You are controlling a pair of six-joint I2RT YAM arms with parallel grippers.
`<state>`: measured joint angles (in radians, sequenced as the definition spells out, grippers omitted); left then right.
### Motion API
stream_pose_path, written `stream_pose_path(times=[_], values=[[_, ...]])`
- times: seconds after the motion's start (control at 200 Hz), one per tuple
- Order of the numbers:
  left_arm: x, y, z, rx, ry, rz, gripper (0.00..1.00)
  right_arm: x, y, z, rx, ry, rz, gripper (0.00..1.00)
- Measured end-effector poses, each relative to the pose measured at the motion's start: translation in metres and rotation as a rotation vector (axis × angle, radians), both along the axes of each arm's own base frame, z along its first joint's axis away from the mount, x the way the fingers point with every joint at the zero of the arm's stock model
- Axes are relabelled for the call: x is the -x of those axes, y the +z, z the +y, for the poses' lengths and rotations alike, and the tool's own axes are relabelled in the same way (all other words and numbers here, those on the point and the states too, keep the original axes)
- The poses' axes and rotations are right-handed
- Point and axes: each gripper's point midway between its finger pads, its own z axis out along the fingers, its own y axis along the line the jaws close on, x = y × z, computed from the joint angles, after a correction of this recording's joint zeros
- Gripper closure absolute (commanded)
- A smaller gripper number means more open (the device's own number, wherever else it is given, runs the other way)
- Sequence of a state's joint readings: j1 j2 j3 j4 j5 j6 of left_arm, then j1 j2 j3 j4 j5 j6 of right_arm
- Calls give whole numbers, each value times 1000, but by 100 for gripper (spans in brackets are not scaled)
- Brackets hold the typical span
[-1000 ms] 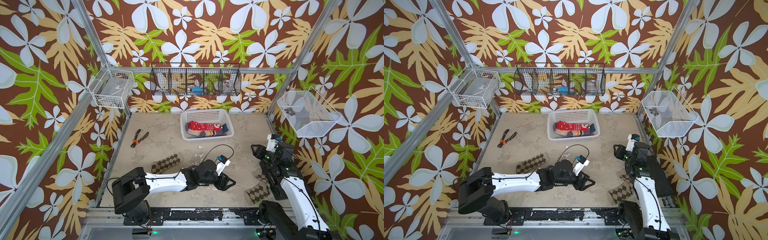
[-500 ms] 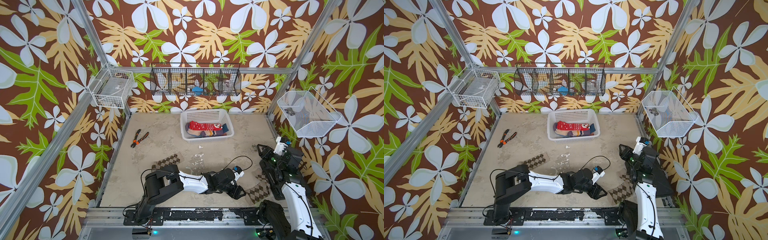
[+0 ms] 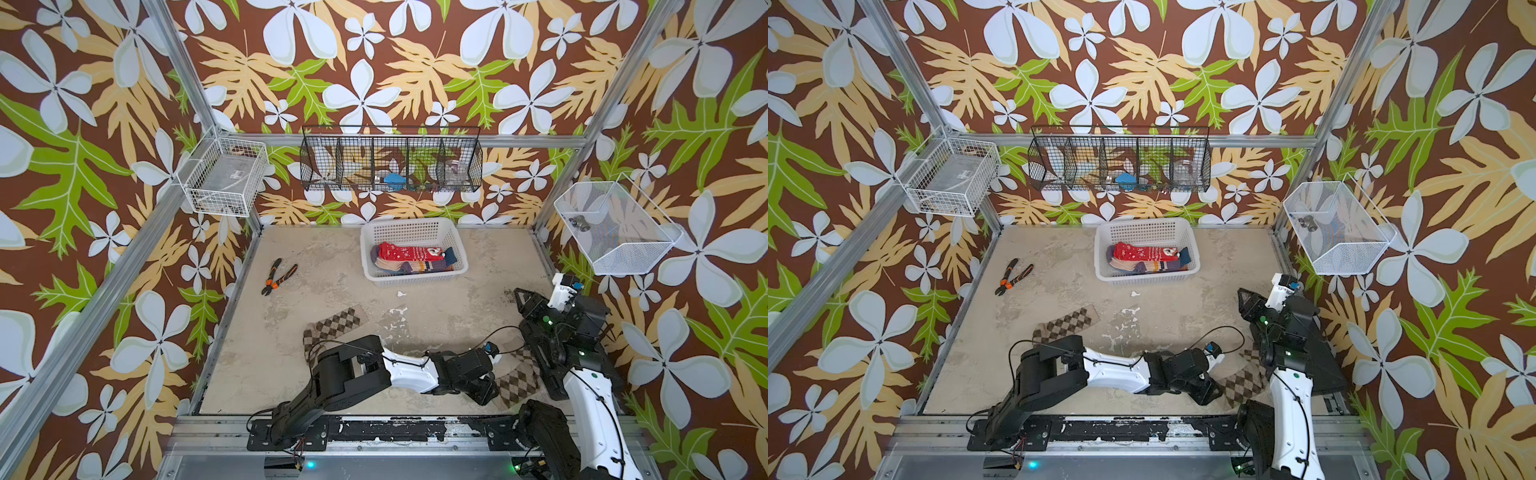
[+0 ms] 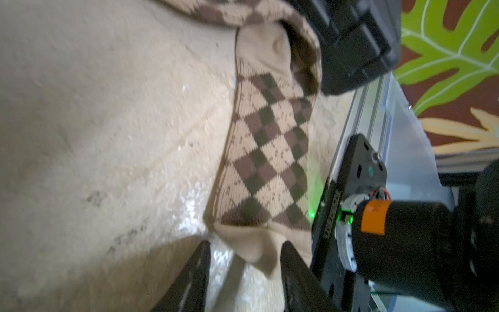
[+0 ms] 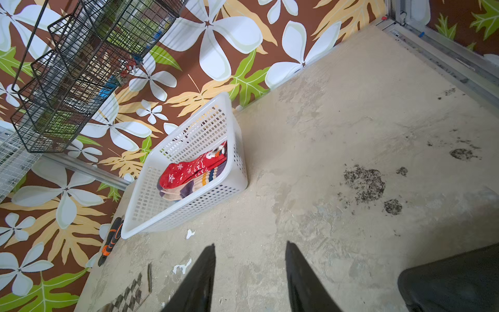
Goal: Place the socks together as a pair
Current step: Move the sock to the center of the board.
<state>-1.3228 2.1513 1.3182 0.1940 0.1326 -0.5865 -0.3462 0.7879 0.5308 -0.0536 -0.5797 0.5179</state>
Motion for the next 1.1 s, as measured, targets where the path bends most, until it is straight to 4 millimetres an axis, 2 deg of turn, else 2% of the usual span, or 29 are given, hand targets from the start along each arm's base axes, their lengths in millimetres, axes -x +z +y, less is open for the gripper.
stream_pose_path(times=[0.16, 0.27, 0.355, 0.49, 0.555, 0.616, 0.666, 0.796, 0.876, 1.101], values=[[-5, -3, -7, 1, 11, -34, 65, 0, 0, 0, 0, -2, -1, 56], [-7, -6, -14, -13, 18, -54, 90, 1, 1, 2, -5, 13, -5, 56], [-6, -10, -19, -30, 12, -77, 100, 1, 3, 3, -6, 18, -9, 57], [-8, -11, -19, -34, 27, -99, 100, 2, 4, 4, -7, 23, -14, 58], [-12, -10, -13, -45, 45, -113, 100, 2, 4, 6, -10, 30, -15, 59], [-22, -8, 1, -70, 73, -118, 100, 2, 5, 8, -14, 42, -21, 60], [-38, -7, 19, -94, 114, -123, 100, 1, 6, 9, -19, 52, -26, 62], [-87, 2, 74, -148, 241, -152, 100, -1, 3, 17, -56, 95, -18, 65], [-111, 8, 108, -169, 309, -175, 100, -3, -2, 27, -72, 137, 0, 66], [-143, -10, 188, -285, 406, -215, 100, -8, -12, 65, -77, 266, 46, 67]])
